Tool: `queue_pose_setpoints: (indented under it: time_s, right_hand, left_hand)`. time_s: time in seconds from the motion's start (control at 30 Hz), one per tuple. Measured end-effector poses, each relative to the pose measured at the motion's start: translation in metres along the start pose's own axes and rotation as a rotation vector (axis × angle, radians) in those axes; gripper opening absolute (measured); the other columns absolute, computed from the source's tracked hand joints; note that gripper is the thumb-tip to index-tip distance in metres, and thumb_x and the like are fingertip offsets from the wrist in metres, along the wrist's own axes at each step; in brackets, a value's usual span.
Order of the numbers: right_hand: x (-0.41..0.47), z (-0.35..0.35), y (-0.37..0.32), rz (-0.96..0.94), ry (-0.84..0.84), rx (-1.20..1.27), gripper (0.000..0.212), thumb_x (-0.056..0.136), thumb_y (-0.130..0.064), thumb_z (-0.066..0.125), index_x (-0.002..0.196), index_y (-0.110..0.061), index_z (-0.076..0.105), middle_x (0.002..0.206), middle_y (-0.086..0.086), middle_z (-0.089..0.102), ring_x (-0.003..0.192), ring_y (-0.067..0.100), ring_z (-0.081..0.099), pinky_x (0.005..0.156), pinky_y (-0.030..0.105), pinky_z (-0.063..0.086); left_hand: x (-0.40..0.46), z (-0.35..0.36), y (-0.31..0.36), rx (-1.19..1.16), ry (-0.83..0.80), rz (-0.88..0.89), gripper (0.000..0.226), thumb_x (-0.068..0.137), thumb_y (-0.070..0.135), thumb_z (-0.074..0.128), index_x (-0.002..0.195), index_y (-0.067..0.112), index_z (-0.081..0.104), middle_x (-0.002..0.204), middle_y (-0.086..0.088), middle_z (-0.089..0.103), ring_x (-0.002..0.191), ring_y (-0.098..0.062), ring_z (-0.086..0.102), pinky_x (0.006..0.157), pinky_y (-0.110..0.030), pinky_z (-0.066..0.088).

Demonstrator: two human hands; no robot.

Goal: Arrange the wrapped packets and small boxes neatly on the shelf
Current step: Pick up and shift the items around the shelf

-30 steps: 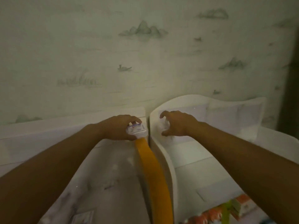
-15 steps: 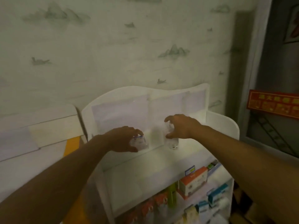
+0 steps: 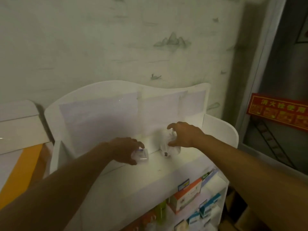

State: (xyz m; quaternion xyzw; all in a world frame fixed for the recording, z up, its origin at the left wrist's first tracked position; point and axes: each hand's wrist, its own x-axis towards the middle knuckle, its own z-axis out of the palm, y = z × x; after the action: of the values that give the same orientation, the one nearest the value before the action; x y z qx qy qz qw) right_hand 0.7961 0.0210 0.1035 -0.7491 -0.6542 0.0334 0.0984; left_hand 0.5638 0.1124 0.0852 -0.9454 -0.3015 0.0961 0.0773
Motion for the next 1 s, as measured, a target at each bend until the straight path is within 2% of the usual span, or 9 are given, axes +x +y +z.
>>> queue_pose_setpoints:
  time_s: [0.17,0.33,0.47,0.7,0.87,1.0]
  right_hand:
    - [0.016,0.0,0.034,0.082,-0.003,-0.03,0.074,0.074,-0.053,0.073,0.137,-0.033,0.041,0.134,-0.002,0.05,0.118,0.024,0.053,0.095,0.04,0.047]
    - [0.02,0.007,0.089,0.171,-0.036,-0.067,0.072,0.075,-0.052,0.074,0.137,-0.031,0.043,0.135,-0.002,0.052,0.116,0.022,0.054,0.098,0.041,0.048]
    - [0.032,0.009,0.142,0.232,-0.053,-0.043,0.07,0.075,-0.047,0.076,0.135,-0.03,0.044,0.131,-0.002,0.055,0.112,0.02,0.055,0.097,0.038,0.05]
    - [0.061,0.011,0.24,0.244,-0.075,0.015,0.068,0.076,-0.035,0.079,0.134,-0.027,0.042,0.132,0.0,0.053,0.113,0.02,0.054,0.095,0.033,0.05]
    - [0.087,0.044,0.281,0.177,-0.106,0.063,0.068,0.074,-0.042,0.078,0.132,-0.028,0.044,0.128,-0.001,0.055,0.111,0.02,0.056,0.096,0.036,0.051]
    - [0.111,0.064,0.29,0.075,-0.146,0.042,0.074,0.073,-0.045,0.077,0.135,-0.027,0.042,0.13,0.001,0.053,0.115,0.023,0.053,0.096,0.042,0.049]
  left_hand:
    - [0.047,0.004,-0.007,-0.072,0.011,0.045,0.072,0.082,0.052,0.067,0.142,0.028,0.037,0.138,0.003,0.05,0.12,-0.019,0.052,0.099,-0.03,0.043]
    - [0.092,0.009,0.012,-0.155,-0.074,0.095,0.073,0.075,0.058,0.07,0.137,0.034,0.04,0.13,0.01,0.056,0.113,-0.014,0.054,0.093,-0.028,0.042]
    - [0.134,-0.008,0.034,-0.186,-0.013,0.133,0.073,0.076,0.057,0.071,0.138,0.033,0.041,0.129,0.01,0.056,0.113,-0.014,0.053,0.093,-0.028,0.042]
    - [0.203,-0.022,0.074,-0.211,-0.047,0.075,0.071,0.078,0.055,0.07,0.139,0.035,0.04,0.131,0.013,0.055,0.113,-0.011,0.052,0.095,-0.029,0.043]
    - [0.242,-0.024,0.092,-0.196,-0.072,0.007,0.07,0.078,0.059,0.068,0.138,0.039,0.039,0.133,0.013,0.053,0.112,-0.011,0.053,0.095,-0.03,0.045]
    - [0.249,-0.014,0.093,-0.19,-0.026,-0.089,0.068,0.08,0.062,0.063,0.139,0.043,0.036,0.134,0.015,0.049,0.117,-0.011,0.052,0.094,-0.027,0.042]
